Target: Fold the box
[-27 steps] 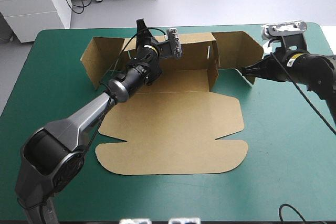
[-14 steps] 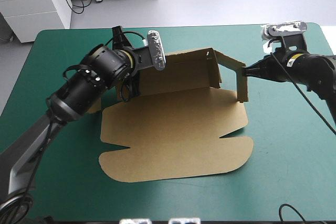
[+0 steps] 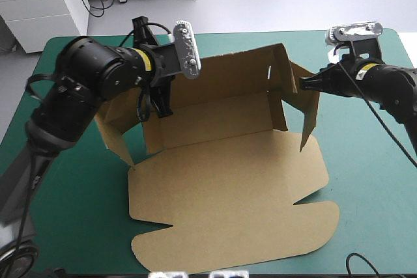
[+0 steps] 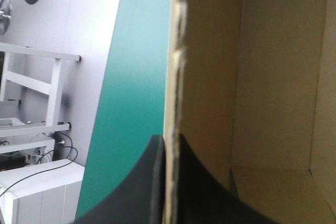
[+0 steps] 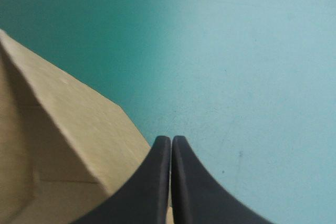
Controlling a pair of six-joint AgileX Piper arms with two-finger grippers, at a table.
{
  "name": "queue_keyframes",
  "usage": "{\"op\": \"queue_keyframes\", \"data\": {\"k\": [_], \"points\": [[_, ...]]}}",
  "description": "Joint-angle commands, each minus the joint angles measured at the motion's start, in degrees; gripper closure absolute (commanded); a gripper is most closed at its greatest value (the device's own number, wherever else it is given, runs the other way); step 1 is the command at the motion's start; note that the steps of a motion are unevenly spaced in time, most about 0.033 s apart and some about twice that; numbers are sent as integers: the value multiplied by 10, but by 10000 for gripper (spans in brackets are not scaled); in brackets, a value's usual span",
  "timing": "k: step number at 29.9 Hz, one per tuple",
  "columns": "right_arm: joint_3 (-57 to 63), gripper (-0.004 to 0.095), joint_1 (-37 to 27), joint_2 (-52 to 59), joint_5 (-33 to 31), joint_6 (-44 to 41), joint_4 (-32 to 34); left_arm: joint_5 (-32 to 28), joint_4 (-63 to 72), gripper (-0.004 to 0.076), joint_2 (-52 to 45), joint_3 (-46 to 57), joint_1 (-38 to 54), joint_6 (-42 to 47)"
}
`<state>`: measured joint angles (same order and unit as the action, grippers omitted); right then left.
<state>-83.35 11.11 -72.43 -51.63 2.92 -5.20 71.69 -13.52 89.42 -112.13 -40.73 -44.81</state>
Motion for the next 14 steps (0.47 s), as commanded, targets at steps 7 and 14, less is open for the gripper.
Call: {"op": "queue_keyframes", "data": {"k": [7, 14], "points": [[-17, 908, 1, 14, 50, 1, 2, 1, -24, 731, 66, -7, -2, 3], [-17, 908, 1, 14, 48, 2, 2, -39, -49, 731, 104, -6, -2, 3]]}}
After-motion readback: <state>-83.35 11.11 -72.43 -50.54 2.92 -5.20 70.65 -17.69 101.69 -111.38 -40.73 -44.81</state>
